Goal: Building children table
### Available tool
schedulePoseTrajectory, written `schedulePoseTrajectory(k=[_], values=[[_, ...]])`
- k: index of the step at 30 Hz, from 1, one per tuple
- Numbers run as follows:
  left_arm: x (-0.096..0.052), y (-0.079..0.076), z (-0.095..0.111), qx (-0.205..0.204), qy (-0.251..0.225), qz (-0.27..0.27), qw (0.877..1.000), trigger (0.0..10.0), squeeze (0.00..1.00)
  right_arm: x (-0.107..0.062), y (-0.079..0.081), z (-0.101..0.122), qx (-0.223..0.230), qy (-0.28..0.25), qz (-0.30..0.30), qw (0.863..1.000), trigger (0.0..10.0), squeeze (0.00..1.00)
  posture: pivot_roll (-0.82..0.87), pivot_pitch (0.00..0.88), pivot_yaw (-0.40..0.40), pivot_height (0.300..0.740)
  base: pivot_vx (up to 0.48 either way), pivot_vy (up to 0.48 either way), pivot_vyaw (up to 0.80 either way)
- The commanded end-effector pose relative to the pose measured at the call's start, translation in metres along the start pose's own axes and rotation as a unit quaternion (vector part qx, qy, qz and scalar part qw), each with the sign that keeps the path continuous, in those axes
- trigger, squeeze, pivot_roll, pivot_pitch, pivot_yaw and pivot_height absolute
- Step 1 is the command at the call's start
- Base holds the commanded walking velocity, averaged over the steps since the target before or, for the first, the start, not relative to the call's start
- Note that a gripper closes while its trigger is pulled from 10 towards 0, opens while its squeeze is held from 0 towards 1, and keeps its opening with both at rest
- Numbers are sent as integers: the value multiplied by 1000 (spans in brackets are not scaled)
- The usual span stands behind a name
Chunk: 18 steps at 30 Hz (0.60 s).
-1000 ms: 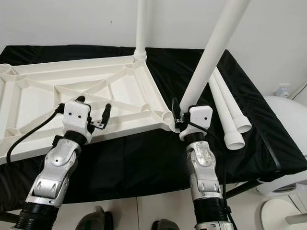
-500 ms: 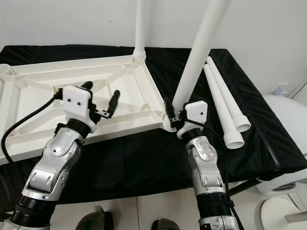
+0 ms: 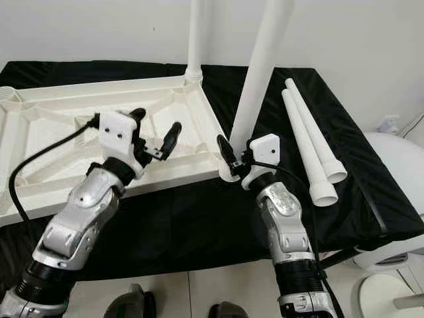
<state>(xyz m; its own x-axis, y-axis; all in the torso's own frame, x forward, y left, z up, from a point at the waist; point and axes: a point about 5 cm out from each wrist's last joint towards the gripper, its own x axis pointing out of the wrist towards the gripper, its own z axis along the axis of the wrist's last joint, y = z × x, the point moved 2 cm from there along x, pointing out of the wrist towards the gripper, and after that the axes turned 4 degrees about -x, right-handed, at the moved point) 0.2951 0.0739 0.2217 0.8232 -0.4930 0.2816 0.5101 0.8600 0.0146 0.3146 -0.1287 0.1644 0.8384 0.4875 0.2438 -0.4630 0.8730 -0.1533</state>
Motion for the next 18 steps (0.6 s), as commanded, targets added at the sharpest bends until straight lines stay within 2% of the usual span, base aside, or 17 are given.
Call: schedulePoseTrajectory(k=[1, 5, 11, 18], values=[[-1, -27, 3, 7, 9, -173, 985, 10000, 0, 4, -1, 8, -8, -11, 18, 1000, 10000, 0, 36, 32, -67, 740, 0, 0, 0], [1, -36, 5, 23, 10, -215, 976, 10000, 0, 7, -2, 10, -16, -8, 42, 999, 10000, 0, 37, 27, -70, 740, 0, 0, 0], [3, -41, 6, 29, 11, -235, 972, 10000, 0, 9, -4, 12, -22, -4, 56, 998, 10000, 0, 36, 20, -69, 740, 0, 0, 0], [5, -53, 14, 30, 11, -296, 955, 10000, 0, 13, -12, 15, -44, 1, 81, 996, 10000, 0, 33, 0, -68, 740, 0, 0, 0]])
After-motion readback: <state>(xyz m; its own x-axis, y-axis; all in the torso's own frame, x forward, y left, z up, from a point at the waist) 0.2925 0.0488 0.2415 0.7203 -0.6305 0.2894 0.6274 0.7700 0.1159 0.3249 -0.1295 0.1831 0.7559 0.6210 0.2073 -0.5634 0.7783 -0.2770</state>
